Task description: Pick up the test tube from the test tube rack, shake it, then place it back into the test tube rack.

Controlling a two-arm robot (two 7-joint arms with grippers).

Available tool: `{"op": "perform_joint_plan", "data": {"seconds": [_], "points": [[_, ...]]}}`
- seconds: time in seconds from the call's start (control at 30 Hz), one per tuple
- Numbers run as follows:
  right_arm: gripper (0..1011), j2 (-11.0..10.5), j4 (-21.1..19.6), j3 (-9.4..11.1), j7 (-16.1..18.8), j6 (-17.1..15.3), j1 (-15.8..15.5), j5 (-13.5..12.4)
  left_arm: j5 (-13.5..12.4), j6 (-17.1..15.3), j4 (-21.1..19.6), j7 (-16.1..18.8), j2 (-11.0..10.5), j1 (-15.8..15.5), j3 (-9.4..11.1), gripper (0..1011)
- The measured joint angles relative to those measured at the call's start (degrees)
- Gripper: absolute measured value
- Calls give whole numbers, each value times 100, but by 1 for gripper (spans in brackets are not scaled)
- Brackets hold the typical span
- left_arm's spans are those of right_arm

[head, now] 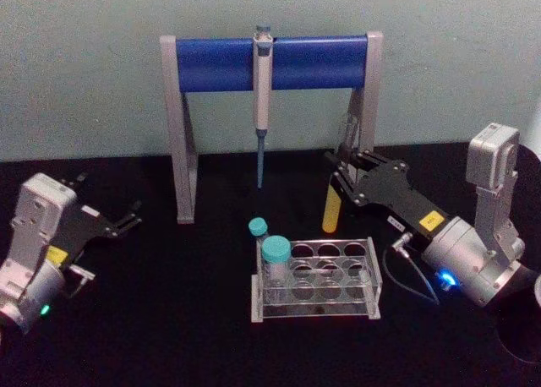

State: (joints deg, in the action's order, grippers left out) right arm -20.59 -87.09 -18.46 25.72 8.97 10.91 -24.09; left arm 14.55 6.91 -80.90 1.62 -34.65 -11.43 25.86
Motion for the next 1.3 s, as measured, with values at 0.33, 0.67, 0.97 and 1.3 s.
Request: {"op": "perform_joint_plan", "data": {"seconds": [0.33,0.67,0.97,1.3], "points": [[229,8,-8,13,20,4,-6,-7,0,0,0,0,0,0,0,1010],[229,-2,-41,20,46,10,-20,-19,0,0,0,0,0,0,0,1009],[229,-35,-76,18,103,23,-41,-56,0,0,0,0,0,0,0,1010],[229,-171,-234,1,166,-42,-238,-133,0,0,0,0,0,0,0,1010]]}}
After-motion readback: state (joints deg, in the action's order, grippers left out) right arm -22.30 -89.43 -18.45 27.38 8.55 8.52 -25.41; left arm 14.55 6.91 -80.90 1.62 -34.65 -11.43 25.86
